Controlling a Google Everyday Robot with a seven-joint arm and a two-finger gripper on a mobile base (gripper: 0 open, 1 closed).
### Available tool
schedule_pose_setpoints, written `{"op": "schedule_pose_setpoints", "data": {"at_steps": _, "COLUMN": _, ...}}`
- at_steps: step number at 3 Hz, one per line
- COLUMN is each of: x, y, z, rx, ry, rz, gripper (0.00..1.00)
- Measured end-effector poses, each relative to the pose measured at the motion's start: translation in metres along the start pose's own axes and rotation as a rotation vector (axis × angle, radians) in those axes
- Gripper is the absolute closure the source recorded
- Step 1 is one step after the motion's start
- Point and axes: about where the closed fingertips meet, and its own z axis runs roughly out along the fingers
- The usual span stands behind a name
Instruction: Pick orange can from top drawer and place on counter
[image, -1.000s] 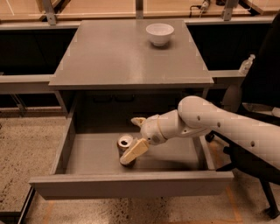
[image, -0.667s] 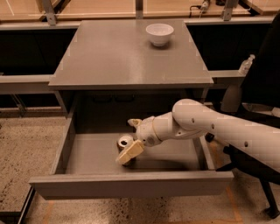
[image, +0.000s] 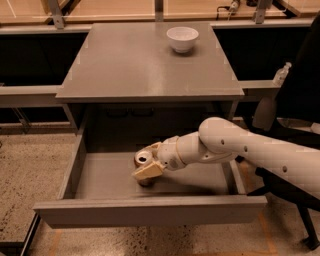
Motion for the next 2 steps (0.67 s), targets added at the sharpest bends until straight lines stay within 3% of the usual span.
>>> {"op": "schedule_pose_setpoints", "data": {"at_steps": 1, "x": 0.0, "y": 0.0, "z": -0.011, "rx": 0.024, "ry": -0.004, "rz": 0.002, "gripper": 0.64}}
{"op": "schedule_pose_setpoints", "data": {"at_steps": 2, "x": -0.024, "y": 0.001, "z": -0.043, "rx": 0.038, "ry": -0.056, "rz": -0.019, "gripper": 0.87}}
